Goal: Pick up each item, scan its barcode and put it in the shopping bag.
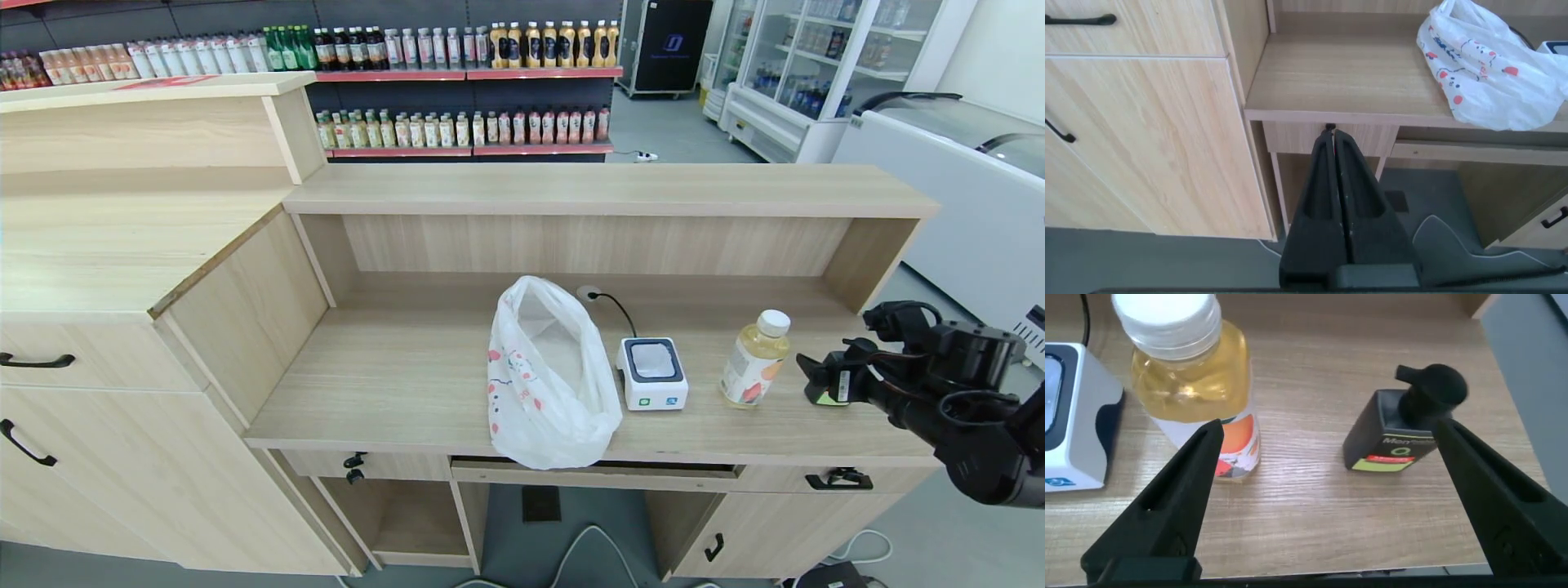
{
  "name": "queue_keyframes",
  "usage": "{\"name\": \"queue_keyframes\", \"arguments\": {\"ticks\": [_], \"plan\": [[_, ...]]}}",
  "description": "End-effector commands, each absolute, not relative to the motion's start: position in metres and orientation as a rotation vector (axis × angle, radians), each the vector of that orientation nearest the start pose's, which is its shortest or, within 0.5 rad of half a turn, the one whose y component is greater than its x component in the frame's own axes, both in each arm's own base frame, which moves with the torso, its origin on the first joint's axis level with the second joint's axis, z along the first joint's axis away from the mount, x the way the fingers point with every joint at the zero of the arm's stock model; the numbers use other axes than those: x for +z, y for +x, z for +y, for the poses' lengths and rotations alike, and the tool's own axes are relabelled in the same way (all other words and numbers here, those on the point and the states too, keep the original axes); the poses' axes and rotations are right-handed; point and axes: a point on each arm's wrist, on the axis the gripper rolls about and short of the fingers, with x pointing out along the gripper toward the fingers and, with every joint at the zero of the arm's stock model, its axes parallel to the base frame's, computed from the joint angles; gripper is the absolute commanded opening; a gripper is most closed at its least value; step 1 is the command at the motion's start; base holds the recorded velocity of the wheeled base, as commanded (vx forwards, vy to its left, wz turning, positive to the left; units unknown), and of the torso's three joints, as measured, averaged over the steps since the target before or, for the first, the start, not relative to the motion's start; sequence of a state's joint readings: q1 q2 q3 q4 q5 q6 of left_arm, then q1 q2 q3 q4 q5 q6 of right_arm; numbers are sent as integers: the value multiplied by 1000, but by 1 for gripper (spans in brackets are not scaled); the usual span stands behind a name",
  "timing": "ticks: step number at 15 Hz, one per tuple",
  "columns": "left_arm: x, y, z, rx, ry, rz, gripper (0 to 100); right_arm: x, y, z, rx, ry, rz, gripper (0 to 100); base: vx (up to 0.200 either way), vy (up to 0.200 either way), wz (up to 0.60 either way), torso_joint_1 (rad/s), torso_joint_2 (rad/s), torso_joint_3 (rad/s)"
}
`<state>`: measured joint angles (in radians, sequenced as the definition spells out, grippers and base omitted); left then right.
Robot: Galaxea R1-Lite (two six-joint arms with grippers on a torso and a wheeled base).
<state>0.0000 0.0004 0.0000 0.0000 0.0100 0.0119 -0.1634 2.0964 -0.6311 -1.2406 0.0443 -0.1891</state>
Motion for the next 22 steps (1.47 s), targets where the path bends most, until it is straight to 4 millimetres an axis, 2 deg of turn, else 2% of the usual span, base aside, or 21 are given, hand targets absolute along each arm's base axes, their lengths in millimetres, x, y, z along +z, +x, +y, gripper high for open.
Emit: {"name": "queue_keyframes", "arguments": {"ticks": [1,6,13,22], "plan": [[75,-23,0,11,12,0,0,63,348,-48,-70,-168,248,100,0,0,0,0,0,0],[75,-23,0,11,12,0,0,52,357,-25,-3,-177,254,100,0,0,0,0,0,0],[75,-23,0,11,12,0,0,37,373,-23,1,-214,239,100,0,0,0,0,0,0],[75,-23,0,11,12,0,0,20,392,-8,38,-223,211,100,0,0,0,0,0,0]]}}
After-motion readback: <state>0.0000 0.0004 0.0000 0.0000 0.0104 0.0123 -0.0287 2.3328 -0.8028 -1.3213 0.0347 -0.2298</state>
